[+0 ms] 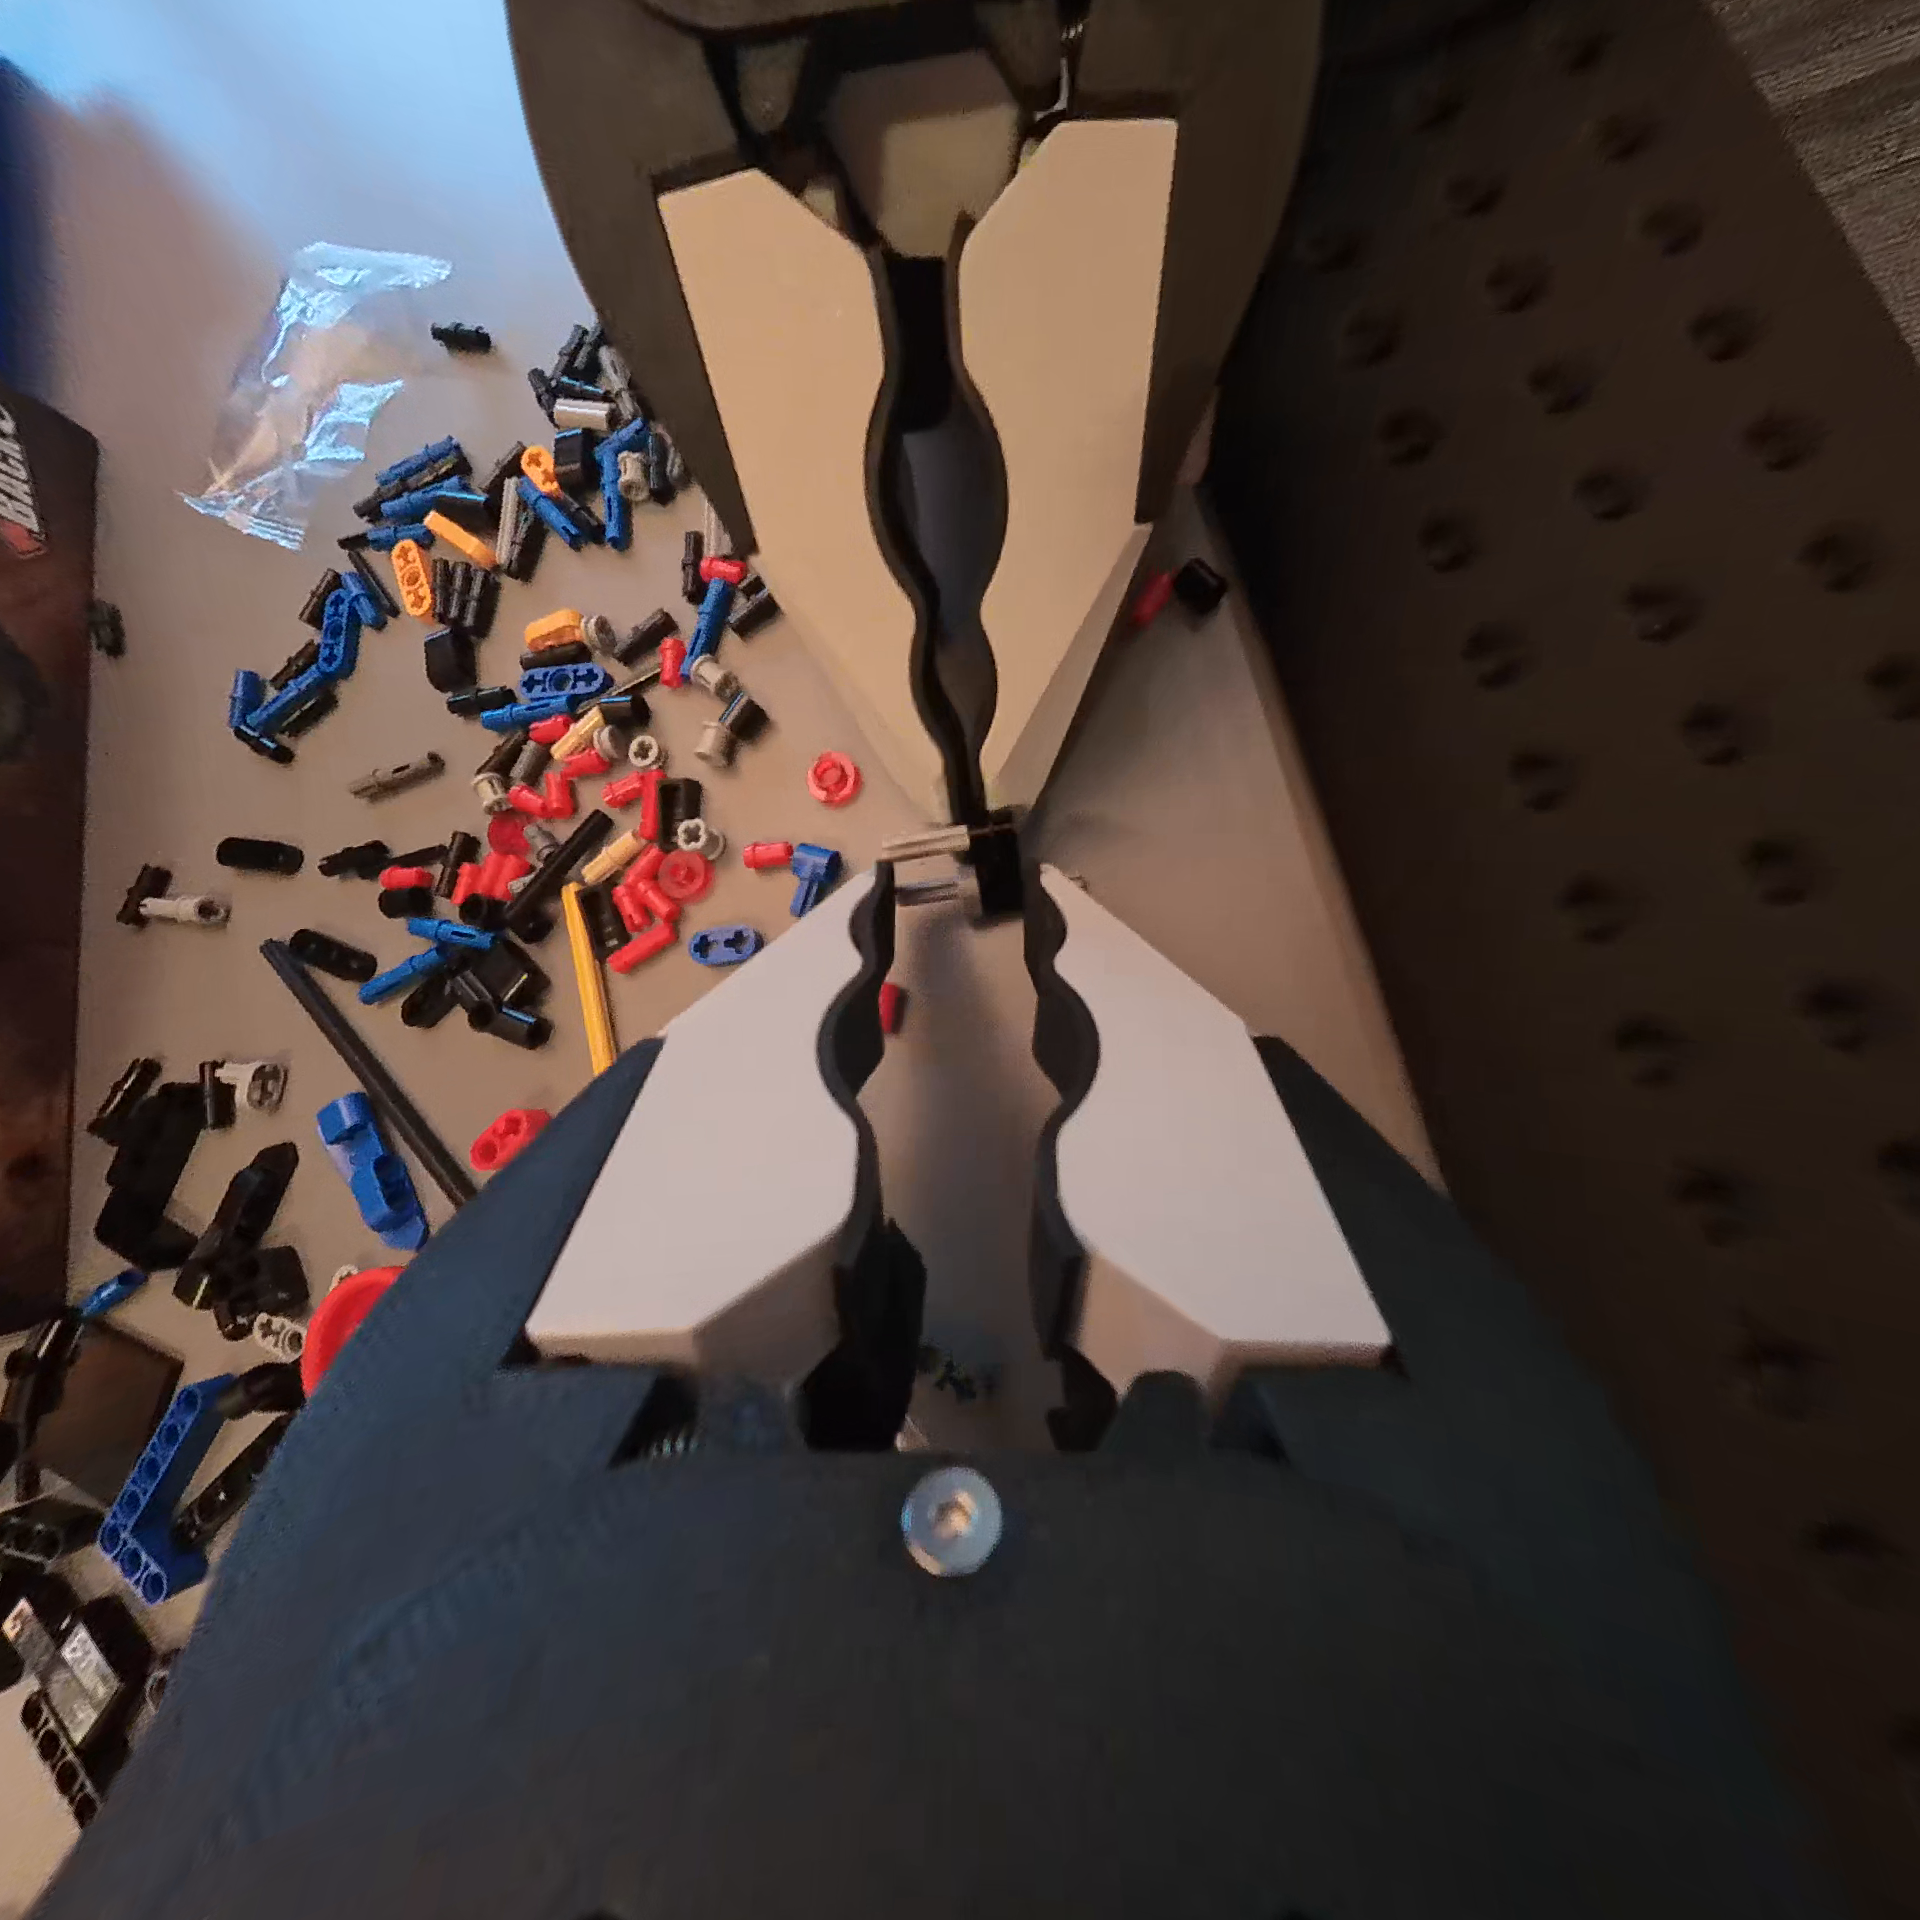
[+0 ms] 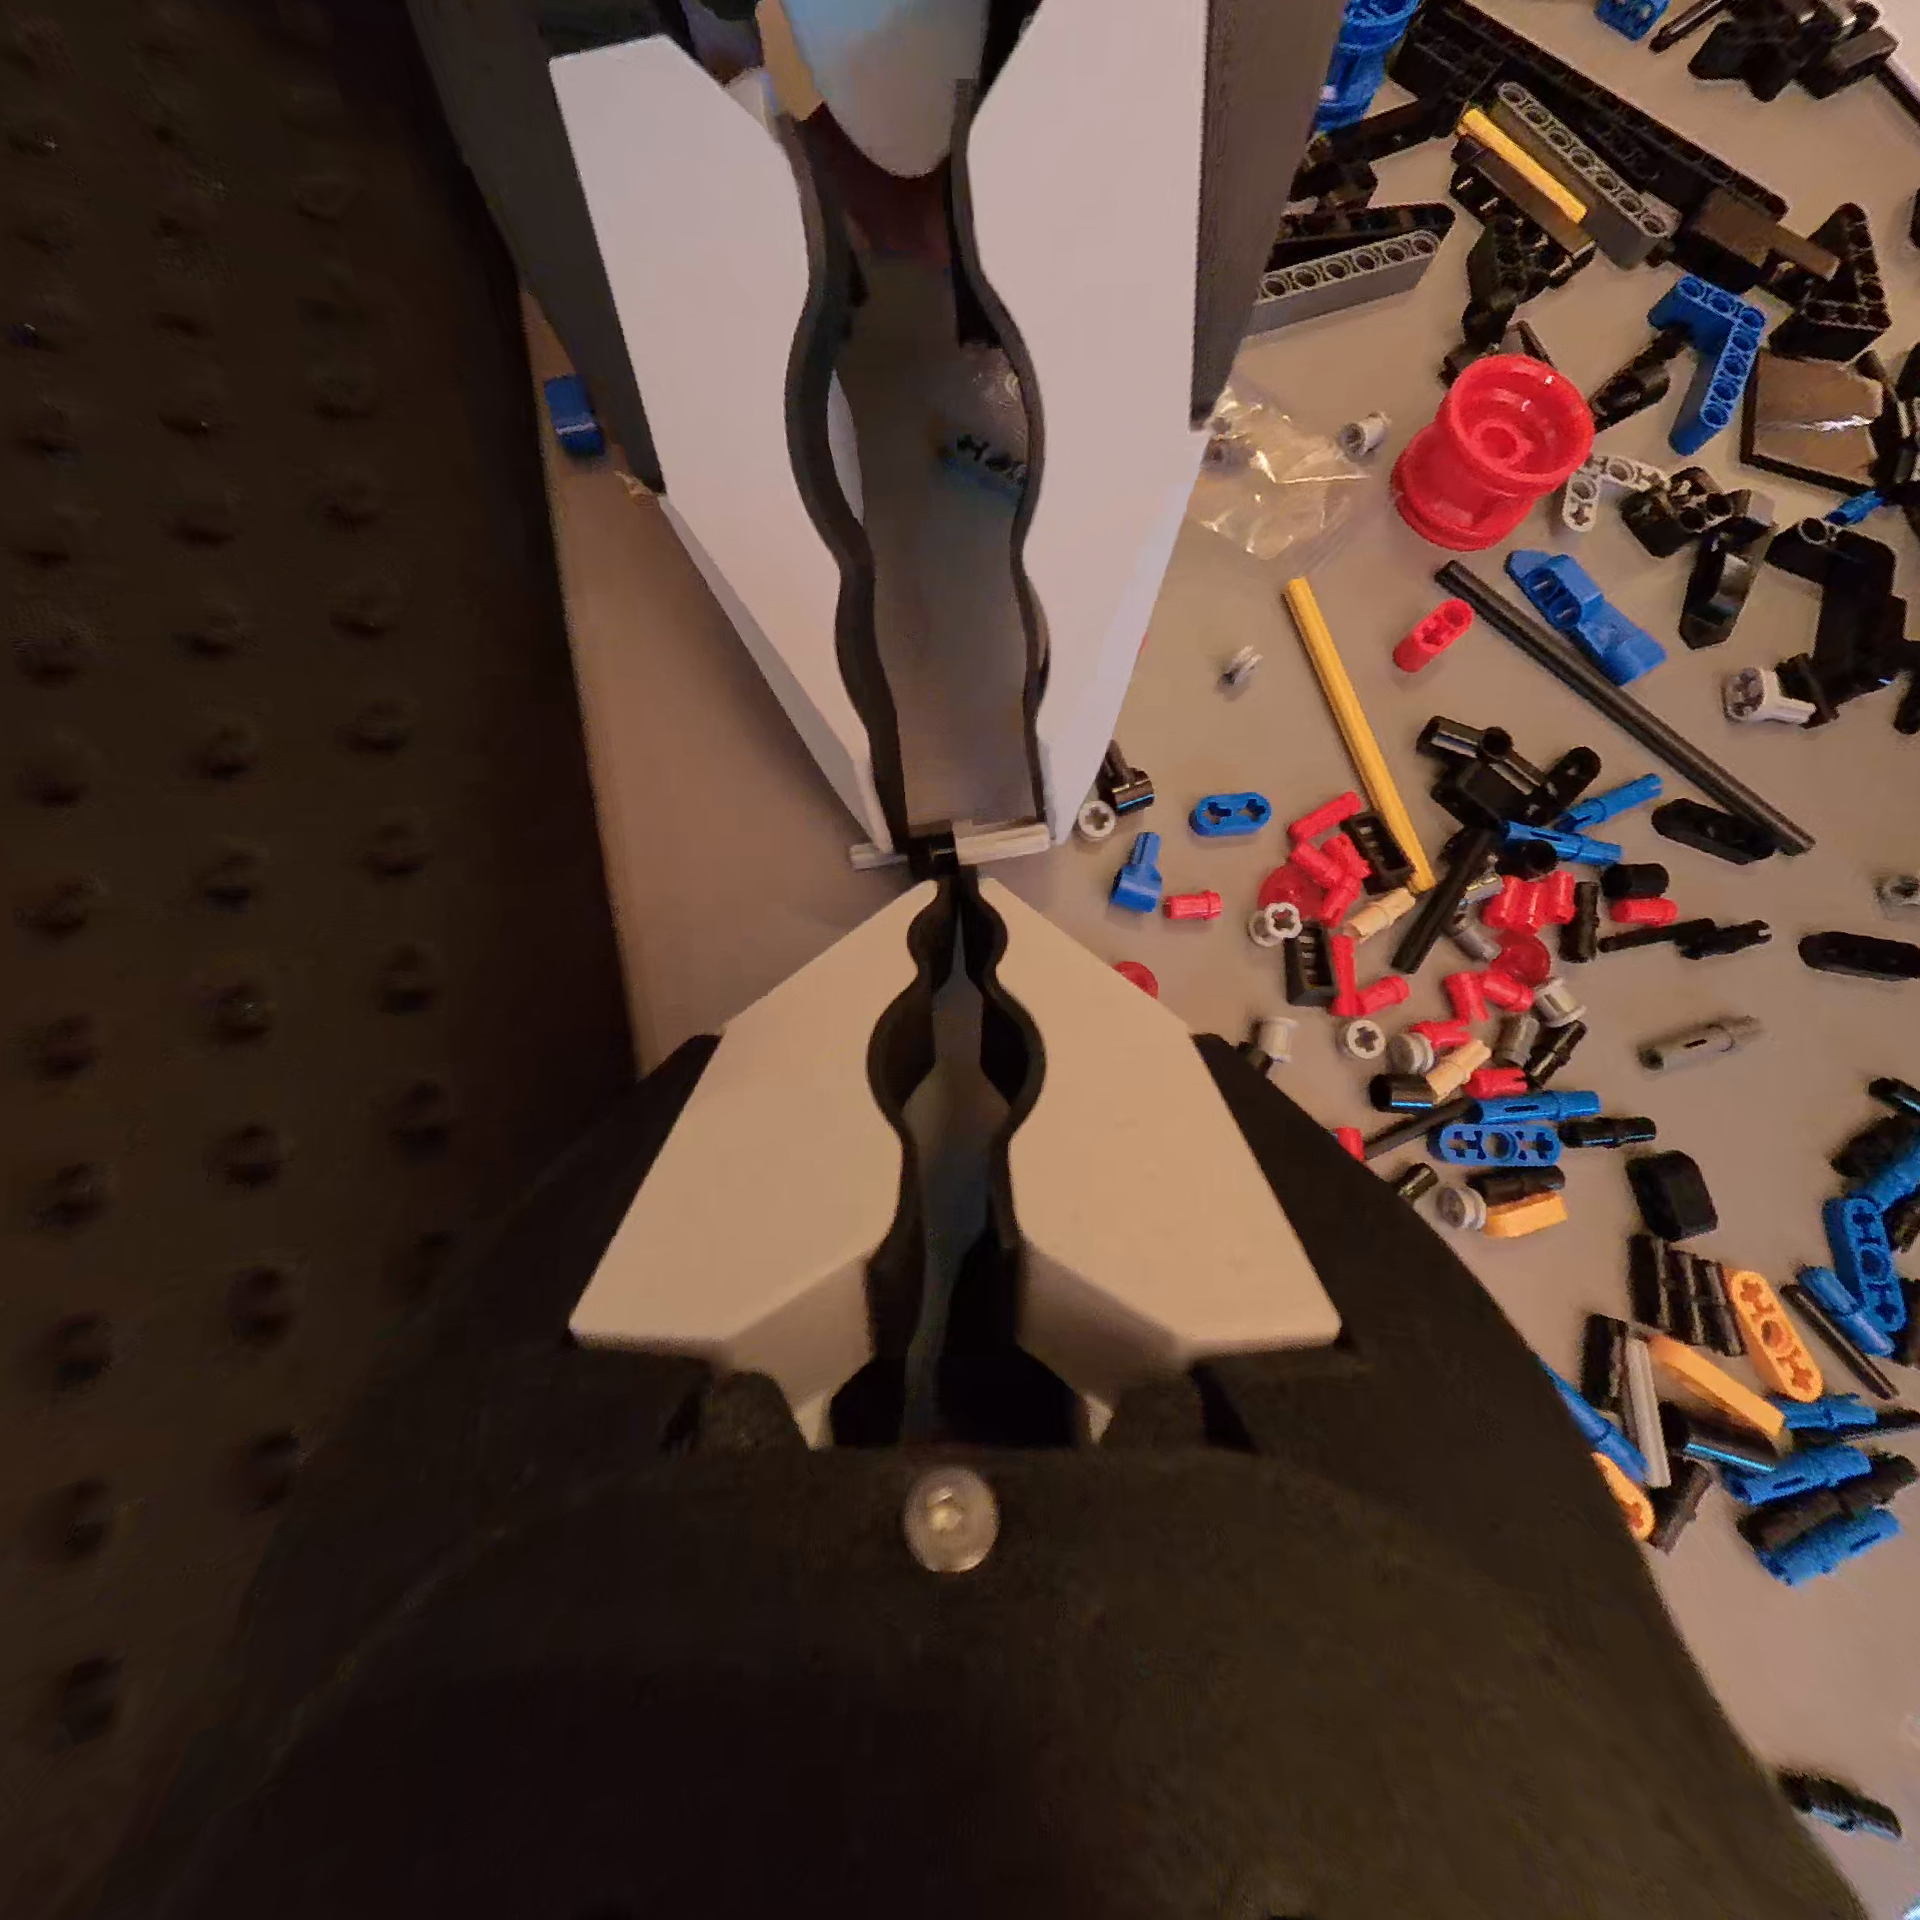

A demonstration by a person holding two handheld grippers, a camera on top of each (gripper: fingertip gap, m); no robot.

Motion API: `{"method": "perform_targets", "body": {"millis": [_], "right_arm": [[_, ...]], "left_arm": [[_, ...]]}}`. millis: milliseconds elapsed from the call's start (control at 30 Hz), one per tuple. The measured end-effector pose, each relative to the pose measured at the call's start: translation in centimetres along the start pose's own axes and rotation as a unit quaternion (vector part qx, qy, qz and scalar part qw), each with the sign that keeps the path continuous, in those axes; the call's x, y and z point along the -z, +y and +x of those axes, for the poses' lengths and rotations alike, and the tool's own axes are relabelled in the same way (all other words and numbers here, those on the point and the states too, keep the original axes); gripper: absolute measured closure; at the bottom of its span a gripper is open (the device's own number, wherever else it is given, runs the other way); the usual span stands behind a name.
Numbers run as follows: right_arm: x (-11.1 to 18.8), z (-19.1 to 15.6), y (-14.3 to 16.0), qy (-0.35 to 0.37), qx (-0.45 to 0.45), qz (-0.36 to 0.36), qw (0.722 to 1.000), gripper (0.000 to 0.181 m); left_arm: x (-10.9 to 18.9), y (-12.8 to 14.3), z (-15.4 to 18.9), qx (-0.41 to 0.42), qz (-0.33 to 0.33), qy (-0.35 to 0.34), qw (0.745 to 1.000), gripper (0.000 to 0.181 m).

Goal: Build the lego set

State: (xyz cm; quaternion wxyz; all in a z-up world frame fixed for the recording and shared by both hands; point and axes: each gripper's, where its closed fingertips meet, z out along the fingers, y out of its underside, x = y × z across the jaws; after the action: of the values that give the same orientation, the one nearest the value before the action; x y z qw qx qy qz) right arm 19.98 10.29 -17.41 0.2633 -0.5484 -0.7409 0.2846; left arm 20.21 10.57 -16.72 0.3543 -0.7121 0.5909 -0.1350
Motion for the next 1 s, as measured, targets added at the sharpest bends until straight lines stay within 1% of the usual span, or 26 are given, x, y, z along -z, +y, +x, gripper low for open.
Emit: {"method": "perform_targets", "body": {"millis": [67, 200, 333, 467, 533, 600, 667, 833, 867, 900, 1000], "right_arm": [[0.0, 0.2, 0.0, 0.007, -0.004, 0.002, 1.000, 0.178], [0.3, 0.7, 0.1, 0.025, -0.016, 0.006, 1.000, 0.163], [0.5, 0.5, 0.1, 0.021, -0.008, 0.017, 1.000, 0.152], [0.7, -0.5, -0.1, -0.005, 0.014, 0.027, 1.000, 0.150], [0.7, 0.0, 0.1, 0.010, 0.018, 0.021, 1.000, 0.150], [0.8, -0.1, -0.4, 0.012, 0.018, 0.034, 0.999, 0.150], [0.8, 0.0, -0.5, 0.020, 0.023, 0.031, 0.999, 0.150], [0.7, -0.1, -0.5, 0.020, 0.025, 0.034, 0.999, 0.153], [0.7, -0.1, -0.5, 0.021, 0.026, 0.033, 0.999, 0.153], [0.7, -0.1, -0.6, 0.024, 0.030, 0.032, 0.999, 0.155], [0.7, 0.0, -0.5, 0.028, 0.037, 0.023, 0.999, 0.155]], "left_arm": [[-0.1, -0.1, 0.0, 0.001, 0.006, 0.001, 1.000, 0.158], [-0.2, -0.2, 0.1, 0.021, 0.027, 0.015, 0.999, 0.159], [-0.2, -0.4, 0.6, 0.018, 0.036, 0.026, 0.999, 0.159], [-0.3, -0.4, 0.6, 0.020, 0.041, 0.028, 0.999, 0.159], [-0.3, -0.5, 0.5, 0.017, 0.041, 0.027, 0.999, 0.159], [-0.4, -0.5, 0.6, 0.017, 0.042, 0.029, 0.999, 0.159], [-0.4, -0.5, 0.5, 0.016, 0.042, 0.029, 0.999, 0.159], [-0.4, -0.5, 0.6, 0.012, 0.042, 0.031, 0.999, 0.160], [-0.3, -0.5, 0.6, 0.008, 0.041, 0.031, 0.999, 0.161], [-0.3, -0.7, 0.9, 0.003, 0.043, 0.035, 0.998, 0.170], [-0.4, -0.6, 0.8, -0.006, 0.038, 0.025, 0.999, 0.170]]}}
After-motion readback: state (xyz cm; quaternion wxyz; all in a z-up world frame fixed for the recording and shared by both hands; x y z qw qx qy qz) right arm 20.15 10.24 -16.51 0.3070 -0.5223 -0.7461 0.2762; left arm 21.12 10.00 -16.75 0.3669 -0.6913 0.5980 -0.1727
